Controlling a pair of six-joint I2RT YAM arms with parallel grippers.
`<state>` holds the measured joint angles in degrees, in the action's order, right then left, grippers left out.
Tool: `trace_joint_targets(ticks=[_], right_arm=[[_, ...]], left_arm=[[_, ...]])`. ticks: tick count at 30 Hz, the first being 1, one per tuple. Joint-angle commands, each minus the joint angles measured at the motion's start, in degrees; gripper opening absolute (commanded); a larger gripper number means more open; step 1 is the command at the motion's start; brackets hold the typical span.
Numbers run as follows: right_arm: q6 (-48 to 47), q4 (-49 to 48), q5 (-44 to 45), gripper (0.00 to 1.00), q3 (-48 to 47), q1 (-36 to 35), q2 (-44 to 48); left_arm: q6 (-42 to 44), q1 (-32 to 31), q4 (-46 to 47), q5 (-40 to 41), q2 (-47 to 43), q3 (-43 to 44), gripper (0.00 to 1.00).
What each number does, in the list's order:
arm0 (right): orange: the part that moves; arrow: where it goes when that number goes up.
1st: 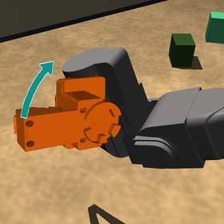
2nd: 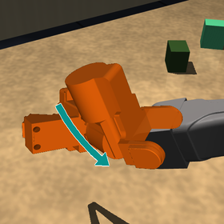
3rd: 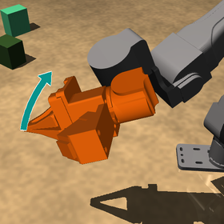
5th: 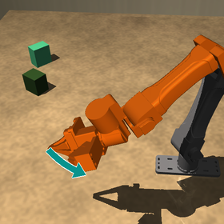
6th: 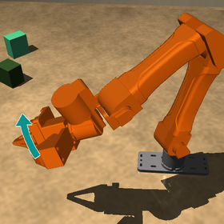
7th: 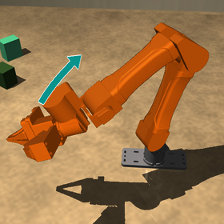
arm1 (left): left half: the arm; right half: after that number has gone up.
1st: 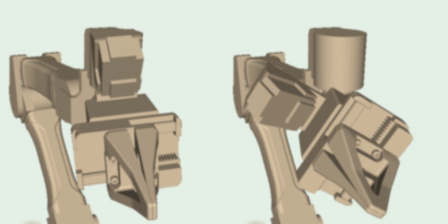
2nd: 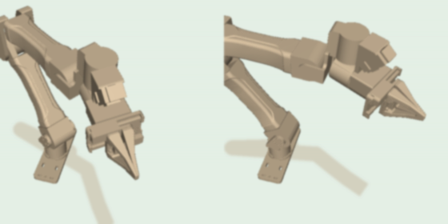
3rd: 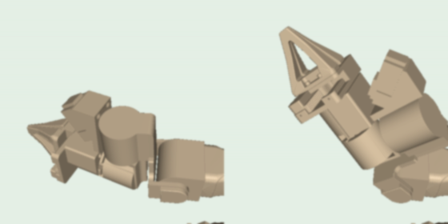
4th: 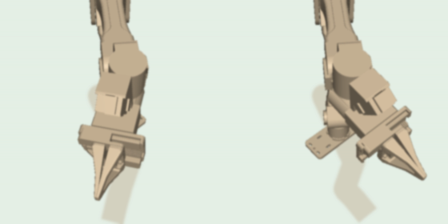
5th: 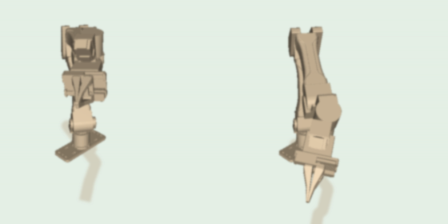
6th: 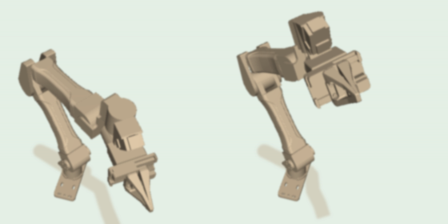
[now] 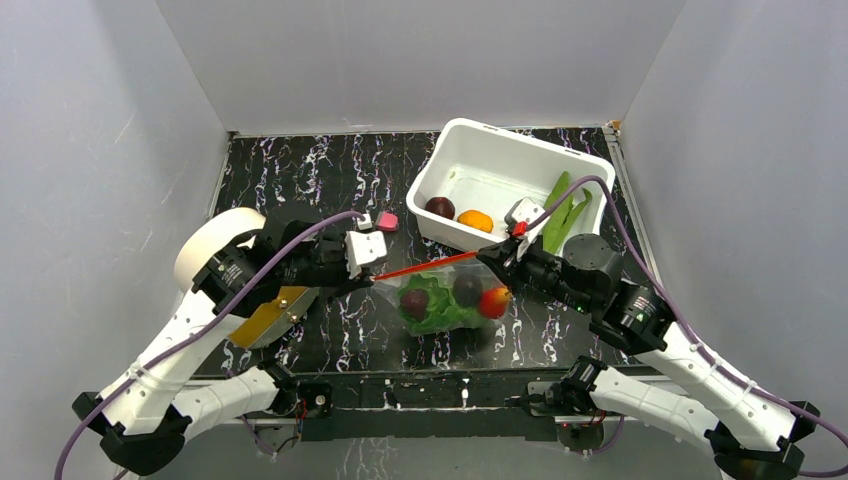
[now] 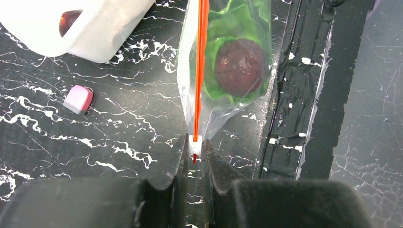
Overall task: Place the food in the zip-top bag and seal the zipper
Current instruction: Zip the zipper food storage bag at the center of the board, then place the zipper food storage bag at the center of the board.
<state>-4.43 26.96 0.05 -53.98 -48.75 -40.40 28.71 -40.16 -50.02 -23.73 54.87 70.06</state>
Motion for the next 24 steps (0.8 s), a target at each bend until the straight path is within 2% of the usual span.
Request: trace_joint_targets(ticks=[1,6,11,15,18,22,24], right_arm=[[1.8,-3.4,4.3,0.00,-0.1,0.9,3.0],[4.3,-2.7,4.2,0.00,0.4,0.9,6.5],[6.2,-3.7,-10.1,0.00,-0.4,0.9,12.9],[10.7,-4.5,-15.8,0.00,0.3,0.9,15.4],[12.6,-4.6,-14.2,0.00,1.8,0.9,14.7],[13.0,-2.8,-2.1,0.00,4.7,0.9,11.0],[12.1,-3.8,1.3,0.00,7.1,0.9,8.2]], left_arm=[[-1.6,0.3,-7.1,5.9,-3.0,0.8,0.00],[-1.8,0.3,-8.1,4.4,-4.6,2.5,0.00],[-1.4,0.3,-8.4,-5.9,-8.1,6.1,0.00],[-4.7,0.3,-5.4,-11.8,-11.2,5.8,0.00],[-7.0,0.3,-2.2,-10.4,-12.6,2.9,0.00],[-8.4,0.3,-0.2,-1.2,-11.0,-1.9,0.00],[-8.8,0.3,0.9,2.9,-9.3,-4.1,0.00]])
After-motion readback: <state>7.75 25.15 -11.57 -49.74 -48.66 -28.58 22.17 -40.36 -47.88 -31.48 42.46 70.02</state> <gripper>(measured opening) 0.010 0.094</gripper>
